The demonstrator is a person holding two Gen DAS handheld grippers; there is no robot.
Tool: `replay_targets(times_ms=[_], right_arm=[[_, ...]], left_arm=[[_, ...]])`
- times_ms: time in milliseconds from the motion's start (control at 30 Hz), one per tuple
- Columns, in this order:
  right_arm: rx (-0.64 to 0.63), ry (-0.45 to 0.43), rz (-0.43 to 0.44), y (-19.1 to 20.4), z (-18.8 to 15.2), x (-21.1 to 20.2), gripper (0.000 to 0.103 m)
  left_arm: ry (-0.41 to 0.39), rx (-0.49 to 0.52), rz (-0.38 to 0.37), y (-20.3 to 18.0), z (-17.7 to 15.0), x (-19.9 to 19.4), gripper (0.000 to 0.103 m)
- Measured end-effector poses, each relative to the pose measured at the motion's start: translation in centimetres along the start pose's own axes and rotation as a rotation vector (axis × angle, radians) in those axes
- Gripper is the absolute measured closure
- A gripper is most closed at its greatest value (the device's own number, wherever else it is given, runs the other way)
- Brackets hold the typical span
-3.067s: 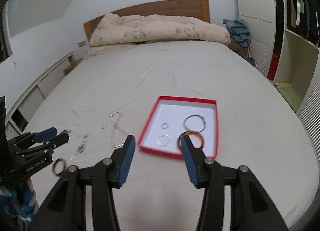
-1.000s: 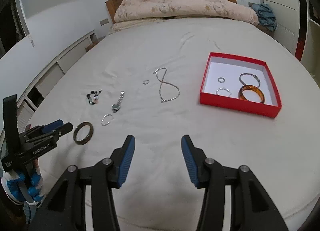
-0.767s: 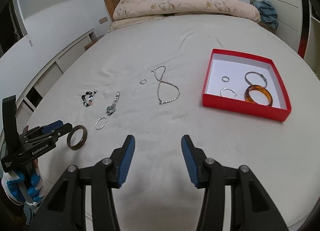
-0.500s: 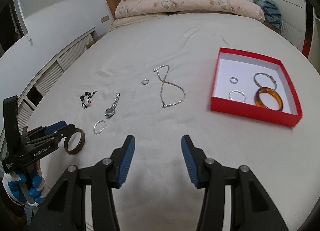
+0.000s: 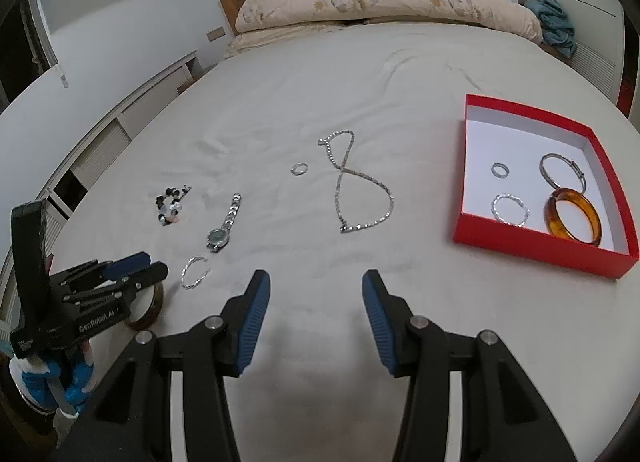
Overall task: Organize jewelry
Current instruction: 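Grasp the second twisted silver hoop with the left tool while the right tool grasps the silver chain necklace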
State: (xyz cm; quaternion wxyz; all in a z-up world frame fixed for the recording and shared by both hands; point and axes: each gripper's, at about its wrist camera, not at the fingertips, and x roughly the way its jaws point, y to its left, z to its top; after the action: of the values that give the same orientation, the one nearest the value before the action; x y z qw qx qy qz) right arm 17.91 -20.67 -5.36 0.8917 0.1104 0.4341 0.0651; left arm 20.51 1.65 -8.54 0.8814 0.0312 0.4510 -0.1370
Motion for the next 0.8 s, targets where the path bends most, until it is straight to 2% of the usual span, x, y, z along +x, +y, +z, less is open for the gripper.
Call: replay_targets(times_ms=[433,800], right_arm=[[0.07,-0.002,-0.067,-3.2,1.9,4.6,0.058],[0.125,0.012,-0.113,-4.7,3.5,9.1,0.074]], left_arm=[[0.068,0.032,-0.001,-0.9,0.4,3.1,0.078],[0.076,0.039,0.003,-0.9,0.9,4.2,0.089]])
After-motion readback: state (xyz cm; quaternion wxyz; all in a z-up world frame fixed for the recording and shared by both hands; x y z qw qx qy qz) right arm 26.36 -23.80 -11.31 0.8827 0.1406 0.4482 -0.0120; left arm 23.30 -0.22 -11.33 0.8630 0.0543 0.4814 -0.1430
